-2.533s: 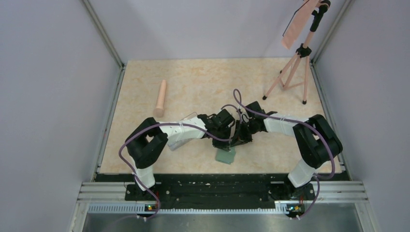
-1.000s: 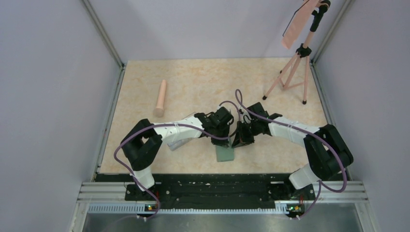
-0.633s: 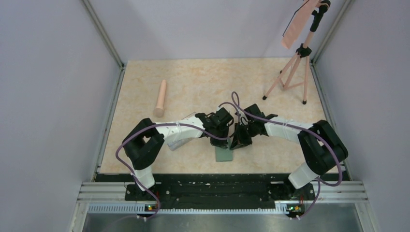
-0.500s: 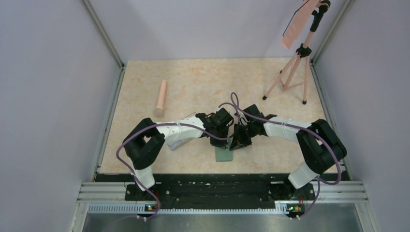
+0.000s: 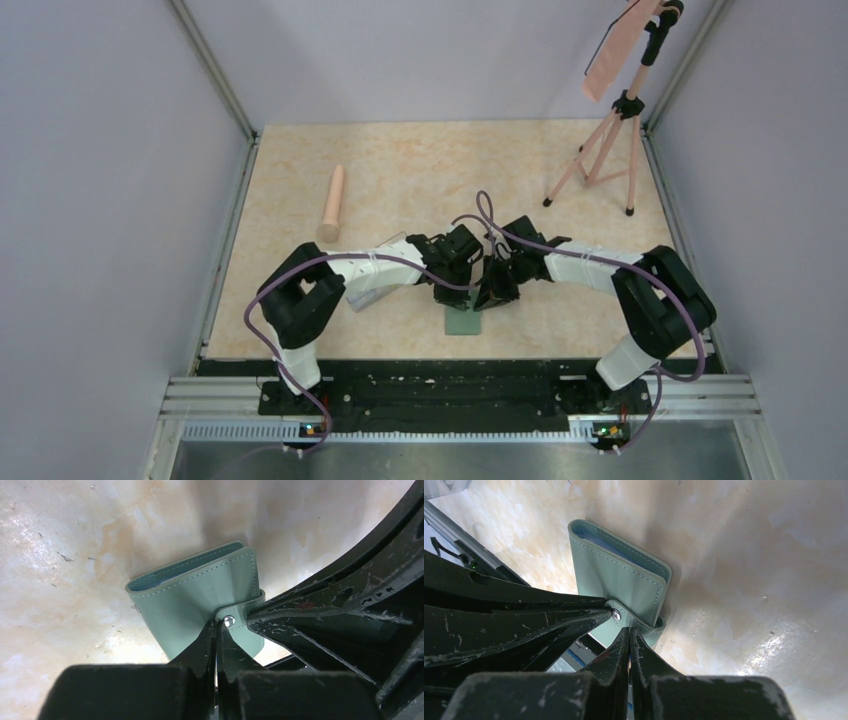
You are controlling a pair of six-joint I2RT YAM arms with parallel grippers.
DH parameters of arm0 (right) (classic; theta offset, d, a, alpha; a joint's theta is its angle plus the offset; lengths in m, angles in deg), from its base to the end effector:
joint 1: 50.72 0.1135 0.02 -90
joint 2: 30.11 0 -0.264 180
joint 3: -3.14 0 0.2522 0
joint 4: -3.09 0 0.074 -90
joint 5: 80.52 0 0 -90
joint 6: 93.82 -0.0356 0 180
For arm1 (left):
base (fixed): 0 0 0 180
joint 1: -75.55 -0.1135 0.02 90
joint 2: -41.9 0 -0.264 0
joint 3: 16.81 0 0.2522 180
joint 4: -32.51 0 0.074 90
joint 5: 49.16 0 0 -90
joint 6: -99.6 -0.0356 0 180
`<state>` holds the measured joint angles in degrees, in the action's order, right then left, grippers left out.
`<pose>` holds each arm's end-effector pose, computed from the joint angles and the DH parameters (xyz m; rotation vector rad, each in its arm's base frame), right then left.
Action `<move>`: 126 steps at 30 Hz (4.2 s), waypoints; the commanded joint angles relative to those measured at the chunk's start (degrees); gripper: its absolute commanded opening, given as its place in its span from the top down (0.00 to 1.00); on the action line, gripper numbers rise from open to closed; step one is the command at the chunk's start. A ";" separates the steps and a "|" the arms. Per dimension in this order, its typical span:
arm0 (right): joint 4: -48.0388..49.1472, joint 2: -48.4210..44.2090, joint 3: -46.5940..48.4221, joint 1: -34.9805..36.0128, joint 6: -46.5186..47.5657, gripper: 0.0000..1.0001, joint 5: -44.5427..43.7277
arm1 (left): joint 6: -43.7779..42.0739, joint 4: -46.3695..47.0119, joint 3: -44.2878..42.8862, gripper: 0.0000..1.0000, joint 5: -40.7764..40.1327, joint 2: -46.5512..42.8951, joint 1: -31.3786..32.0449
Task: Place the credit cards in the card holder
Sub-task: Close the card holder at the center of the board.
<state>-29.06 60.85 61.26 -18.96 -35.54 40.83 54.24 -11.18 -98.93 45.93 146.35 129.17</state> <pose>0.2287 0.1634 0.1461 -0.1804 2.8826 1.0243 0.2132 -0.2946 0.1733 0.2529 2.8728 -0.5470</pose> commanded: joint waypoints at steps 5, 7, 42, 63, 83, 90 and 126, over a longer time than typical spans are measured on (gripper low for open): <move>2.13 -0.26 2.75 1.04 -0.68 1.00 1.40 | -0.13 0.14 0.28 1.00 0.86 -0.43 0.49; 2.19 -0.55 2.75 1.02 -0.68 1.00 1.51 | -0.17 0.45 0.15 1.00 0.99 -0.88 0.67; -7.15 6.81 -8.19 5.51 -0.63 1.00 -13.97 | 1.66 -4.41 -1.35 1.00 -3.27 10.12 7.24; -9.71 -5.08 2.37 5.45 0.61 1.00 -11.31 | -0.92 -8.13 -9.20 1.00 -7.81 1.64 7.37; -4.55 -8.61 -0.27 5.49 -1.04 1.00 -7.52 | 0.83 -7.55 -7.25 1.00 -6.23 -1.36 7.63; -3.07 -7.56 -1.53 5.49 -1.30 1.00 -6.48 | 1.75 -6.24 -4.15 1.00 -5.56 -1.15 7.80; -4.94 6.72 -5.53 8.17 -1.94 1.00 -15.47 | -0.09 -5.24 -6.15 1.00 -5.87 11.04 7.68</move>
<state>-31.62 60.65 59.49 -14.63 -38.58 37.73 55.38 -21.94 -105.95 40.57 150.61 136.10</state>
